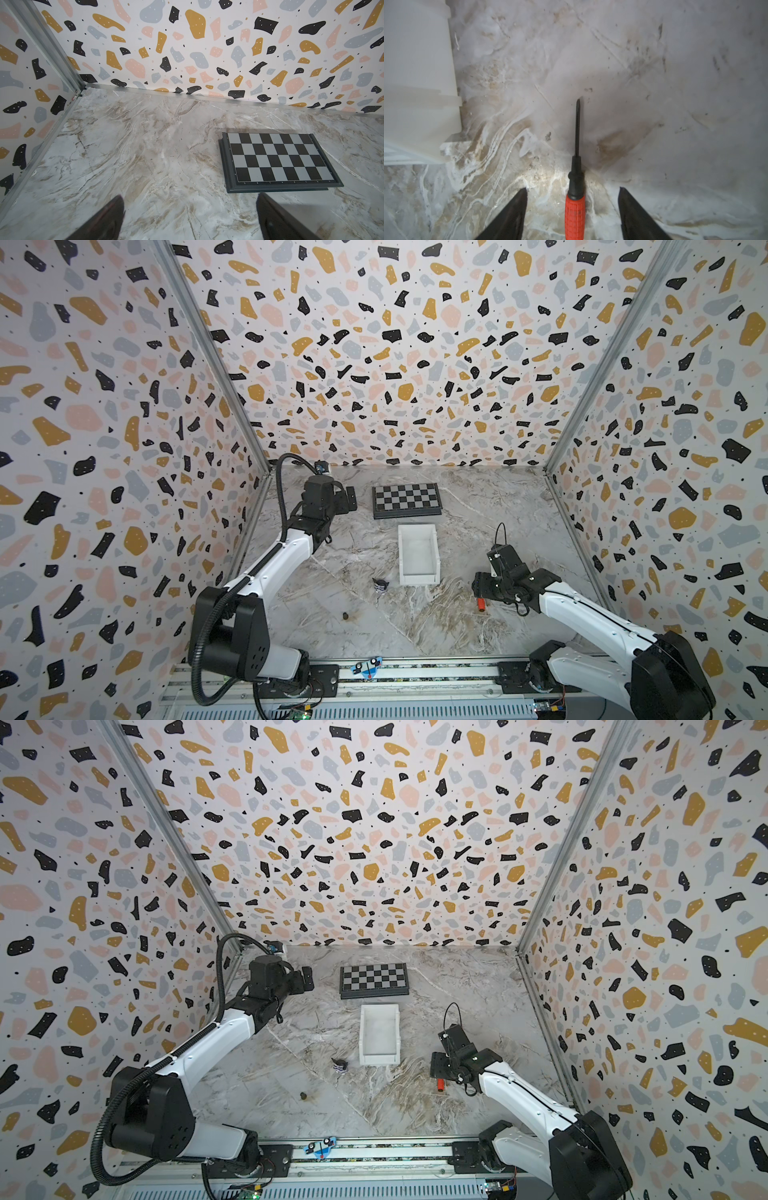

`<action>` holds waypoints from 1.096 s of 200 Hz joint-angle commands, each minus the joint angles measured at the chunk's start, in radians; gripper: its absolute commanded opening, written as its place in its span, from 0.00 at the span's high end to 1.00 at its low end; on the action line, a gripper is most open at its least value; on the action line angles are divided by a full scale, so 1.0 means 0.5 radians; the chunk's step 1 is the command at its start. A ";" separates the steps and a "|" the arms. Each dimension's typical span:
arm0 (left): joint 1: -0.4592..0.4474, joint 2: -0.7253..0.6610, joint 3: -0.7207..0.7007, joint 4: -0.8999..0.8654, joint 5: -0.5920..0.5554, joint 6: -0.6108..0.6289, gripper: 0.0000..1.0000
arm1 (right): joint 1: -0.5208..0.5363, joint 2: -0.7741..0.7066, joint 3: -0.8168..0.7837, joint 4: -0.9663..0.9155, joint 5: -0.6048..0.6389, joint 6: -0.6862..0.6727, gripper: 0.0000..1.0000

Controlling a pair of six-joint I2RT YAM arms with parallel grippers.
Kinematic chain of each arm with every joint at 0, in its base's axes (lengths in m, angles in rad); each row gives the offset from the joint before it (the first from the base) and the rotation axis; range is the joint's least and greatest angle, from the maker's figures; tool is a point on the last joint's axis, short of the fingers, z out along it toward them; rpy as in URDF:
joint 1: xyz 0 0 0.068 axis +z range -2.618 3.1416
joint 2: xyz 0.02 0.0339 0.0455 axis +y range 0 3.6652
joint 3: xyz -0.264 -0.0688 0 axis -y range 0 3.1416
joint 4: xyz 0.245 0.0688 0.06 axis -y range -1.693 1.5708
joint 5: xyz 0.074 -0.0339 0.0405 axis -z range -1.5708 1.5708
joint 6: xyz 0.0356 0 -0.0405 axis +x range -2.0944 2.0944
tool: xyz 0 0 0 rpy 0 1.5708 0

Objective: Put the screwdriver in the bin
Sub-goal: Pick up the screwdriver from the bottom-right of the table.

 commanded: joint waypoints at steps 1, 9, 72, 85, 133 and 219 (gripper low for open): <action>-0.005 -0.037 -0.005 0.038 -0.040 0.038 0.00 | 0.037 0.012 0.007 -0.112 0.063 0.089 0.34; -0.005 -0.038 -0.006 0.039 -0.046 0.038 0.00 | 0.046 0.016 0.012 -0.124 0.076 0.097 0.36; -0.005 -0.054 0.001 0.030 -0.072 0.045 0.00 | 0.149 0.042 -0.010 -0.127 0.113 0.179 0.49; -0.005 -0.059 -0.006 0.036 -0.078 0.047 0.00 | 0.159 0.064 -0.010 -0.121 0.116 0.183 0.50; -0.004 -0.061 -0.006 0.036 -0.068 0.044 0.00 | 0.173 0.115 -0.018 -0.112 0.128 0.212 0.58; -0.005 -0.060 -0.005 0.036 -0.074 0.044 0.00 | 0.205 0.234 -0.011 -0.059 0.123 0.205 0.68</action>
